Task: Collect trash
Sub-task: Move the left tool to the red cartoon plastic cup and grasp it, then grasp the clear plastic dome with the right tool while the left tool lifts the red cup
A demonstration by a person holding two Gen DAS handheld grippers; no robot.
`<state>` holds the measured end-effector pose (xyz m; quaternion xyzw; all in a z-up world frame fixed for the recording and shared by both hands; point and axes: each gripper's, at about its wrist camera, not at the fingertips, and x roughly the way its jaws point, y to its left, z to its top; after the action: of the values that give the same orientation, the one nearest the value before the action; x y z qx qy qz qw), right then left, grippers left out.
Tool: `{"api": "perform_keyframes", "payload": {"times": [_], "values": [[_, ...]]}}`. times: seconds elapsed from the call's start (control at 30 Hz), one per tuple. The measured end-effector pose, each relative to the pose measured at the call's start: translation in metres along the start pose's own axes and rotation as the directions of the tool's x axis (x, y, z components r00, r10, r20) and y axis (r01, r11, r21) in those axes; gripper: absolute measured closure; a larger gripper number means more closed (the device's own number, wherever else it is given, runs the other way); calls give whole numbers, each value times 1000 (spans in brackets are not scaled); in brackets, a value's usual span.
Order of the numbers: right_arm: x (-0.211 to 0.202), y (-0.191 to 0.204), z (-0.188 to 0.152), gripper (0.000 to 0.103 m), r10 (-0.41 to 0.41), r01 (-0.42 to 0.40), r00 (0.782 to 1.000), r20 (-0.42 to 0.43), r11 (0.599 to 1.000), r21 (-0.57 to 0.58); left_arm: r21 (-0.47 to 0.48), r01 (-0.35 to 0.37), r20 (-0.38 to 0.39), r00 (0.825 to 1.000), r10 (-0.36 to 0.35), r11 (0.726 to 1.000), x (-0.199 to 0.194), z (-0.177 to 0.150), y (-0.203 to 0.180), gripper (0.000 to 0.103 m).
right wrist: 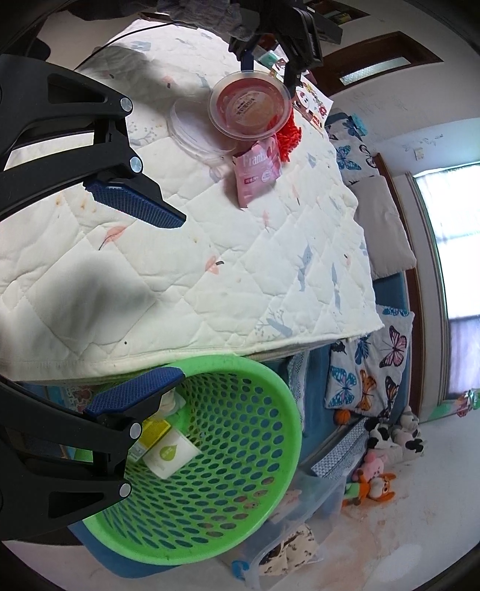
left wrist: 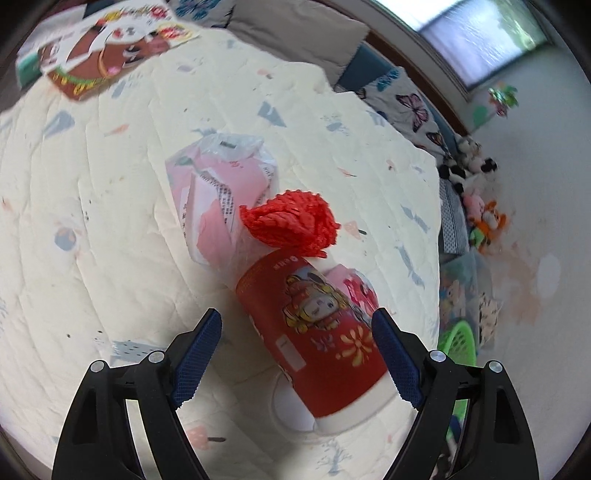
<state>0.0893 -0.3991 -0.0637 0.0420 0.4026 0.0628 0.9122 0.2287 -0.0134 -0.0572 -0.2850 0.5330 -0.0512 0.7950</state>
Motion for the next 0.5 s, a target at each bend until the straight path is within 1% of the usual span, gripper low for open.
{"api": "perform_keyframes", "payload": {"times": [0.13,0.23,0.37,0.5], "values": [[5,-1,-2,25,6,-6,1000,-12,1000,4,-81,29,-37,999,-32,996,14,3,7,23],[10,0,-3,25,9,-9,1000,-21,1000,5,-116,45,-49,998,-51,992,20,1,8,22],[14,-1,-4,25,17,-17,999,-29,1000,8,-187,76,-66,994,-90,979,28,3,12,22],[17,-1,-4,25,24,-23,999,-34,1000,12,-222,91,-71,991,-109,971,35,4,13,22]]}}
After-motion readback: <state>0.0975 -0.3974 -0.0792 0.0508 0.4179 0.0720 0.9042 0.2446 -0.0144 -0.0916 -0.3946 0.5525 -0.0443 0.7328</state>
